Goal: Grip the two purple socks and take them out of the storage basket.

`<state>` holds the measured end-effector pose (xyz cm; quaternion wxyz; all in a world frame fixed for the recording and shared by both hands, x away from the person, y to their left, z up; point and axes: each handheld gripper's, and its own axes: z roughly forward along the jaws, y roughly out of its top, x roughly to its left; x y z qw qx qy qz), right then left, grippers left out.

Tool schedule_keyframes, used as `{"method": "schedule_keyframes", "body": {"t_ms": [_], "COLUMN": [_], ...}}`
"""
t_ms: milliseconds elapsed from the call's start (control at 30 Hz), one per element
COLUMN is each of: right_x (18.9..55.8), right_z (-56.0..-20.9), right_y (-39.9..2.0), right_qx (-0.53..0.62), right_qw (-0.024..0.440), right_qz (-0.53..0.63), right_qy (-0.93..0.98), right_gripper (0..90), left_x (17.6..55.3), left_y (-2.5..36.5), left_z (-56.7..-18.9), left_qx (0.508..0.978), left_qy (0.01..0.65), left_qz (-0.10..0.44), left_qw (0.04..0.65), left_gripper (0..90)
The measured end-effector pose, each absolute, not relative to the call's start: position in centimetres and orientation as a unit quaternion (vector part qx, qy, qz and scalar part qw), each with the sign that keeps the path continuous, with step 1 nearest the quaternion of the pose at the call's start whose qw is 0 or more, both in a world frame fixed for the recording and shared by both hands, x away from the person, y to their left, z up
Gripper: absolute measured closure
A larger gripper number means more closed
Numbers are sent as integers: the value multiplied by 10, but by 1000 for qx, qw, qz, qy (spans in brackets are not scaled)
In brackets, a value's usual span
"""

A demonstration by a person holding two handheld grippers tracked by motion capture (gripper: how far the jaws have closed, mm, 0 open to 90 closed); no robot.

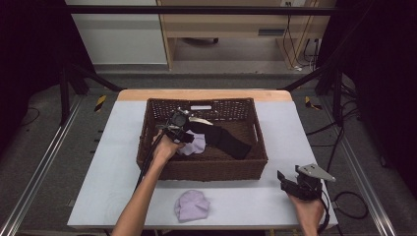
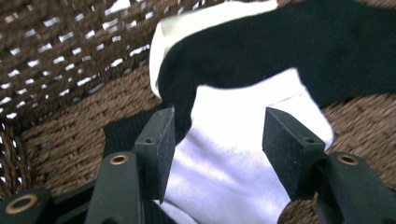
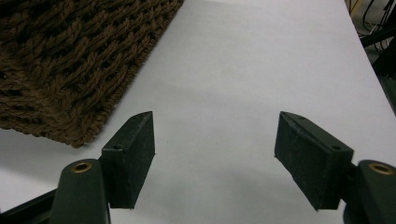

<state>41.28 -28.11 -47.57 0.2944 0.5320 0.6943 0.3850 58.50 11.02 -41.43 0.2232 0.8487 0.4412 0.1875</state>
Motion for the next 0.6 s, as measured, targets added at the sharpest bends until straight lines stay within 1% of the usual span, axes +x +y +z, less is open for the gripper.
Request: {"method": "schedule_keyframes", "body": {"t_ms": [33, 67, 167, 200, 233, 267, 300, 367, 400, 433, 467, 500, 567, 600], "right_x": [413, 413, 413, 413, 413, 413, 413, 413, 413, 413, 413, 413, 412, 412], "right_z": [-476, -476, -476, -476, -476, -476, -476, -476, -476, -475, -475, -475, -475, -475], "right_y": [-281, -281, -281, -281, -281, -281, -281, -281, -281, -281, -281, -281, -281, -281], "right_qx": [532, 532, 532, 532, 532, 532, 532, 531, 531, 531, 531, 531, 532, 532], "right_qw": [294, 294, 294, 294, 294, 294, 294, 295, 295, 295, 295, 295, 294, 294], "right_qz": [385, 385, 385, 385, 385, 385, 385, 386, 386, 386, 386, 386, 386, 387], "right_qy": [694, 695, 695, 695, 695, 695, 694, 694, 695, 695, 694, 694, 694, 694], "right_gripper": [289, 289, 289, 289, 289, 289, 289, 289, 289, 289, 289, 289, 290, 290], "left_x": [585, 585, 586, 586, 587, 587, 588, 589, 590, 590, 590, 590, 590, 590], "left_y": [109, 107, 105, 105, 105, 105, 105, 104, 103, 102, 101, 101, 102, 102], "left_z": [-415, -419, -421, -422, -424, -424, -425, -427, -429, -429, -430, -430, -430, -430], "left_qx": [850, 858, 865, 866, 867, 867, 869, 873, 875, 877, 877, 876, 875, 875], "left_qy": [441, 436, 430, 431, 434, 434, 436, 437, 437, 435, 438, 442, 447, 448], "left_qz": [188, 185, 178, 172, 162, 162, 155, 146, 143, 146, 144, 139, 128, 124], "left_qw": [218, 200, 188, 185, 182, 182, 173, 160, 150, 140, 136, 138, 137, 138], "left_gripper": [446, 462, 487, 502, 535, 555, 555, 598, 625, 672, 769, 769, 847, 861]}}
